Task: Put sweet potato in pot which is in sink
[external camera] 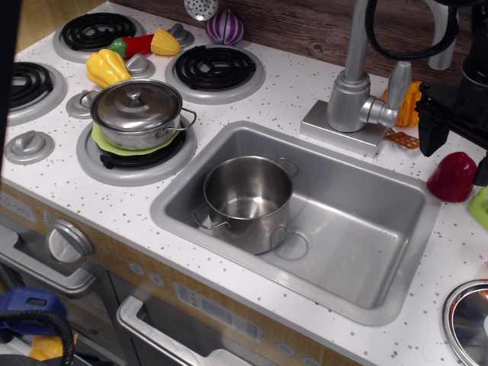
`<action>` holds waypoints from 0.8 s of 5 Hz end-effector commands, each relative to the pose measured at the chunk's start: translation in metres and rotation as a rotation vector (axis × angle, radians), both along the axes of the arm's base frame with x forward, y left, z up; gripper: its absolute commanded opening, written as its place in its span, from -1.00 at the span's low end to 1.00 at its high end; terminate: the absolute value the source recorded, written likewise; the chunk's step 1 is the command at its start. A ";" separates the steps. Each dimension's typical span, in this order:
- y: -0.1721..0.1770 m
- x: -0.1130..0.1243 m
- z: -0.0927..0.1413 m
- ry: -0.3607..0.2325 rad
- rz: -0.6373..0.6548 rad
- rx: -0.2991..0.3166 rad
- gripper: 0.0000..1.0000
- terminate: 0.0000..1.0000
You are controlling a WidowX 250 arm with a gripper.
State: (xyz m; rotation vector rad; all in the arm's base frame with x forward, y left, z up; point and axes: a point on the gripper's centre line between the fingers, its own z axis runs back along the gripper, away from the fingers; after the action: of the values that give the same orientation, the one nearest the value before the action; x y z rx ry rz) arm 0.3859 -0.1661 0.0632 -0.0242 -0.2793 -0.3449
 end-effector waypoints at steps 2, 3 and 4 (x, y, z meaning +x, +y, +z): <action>0.000 0.012 -0.001 -0.028 -0.038 0.015 1.00 -1.00; 0.001 0.027 -0.003 -0.048 -0.067 0.009 1.00 -1.00; 0.001 0.033 -0.005 -0.059 -0.073 0.005 1.00 -1.00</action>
State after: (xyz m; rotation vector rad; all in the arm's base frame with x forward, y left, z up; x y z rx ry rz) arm 0.4130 -0.1653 0.0353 -0.0104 -0.2844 -0.4395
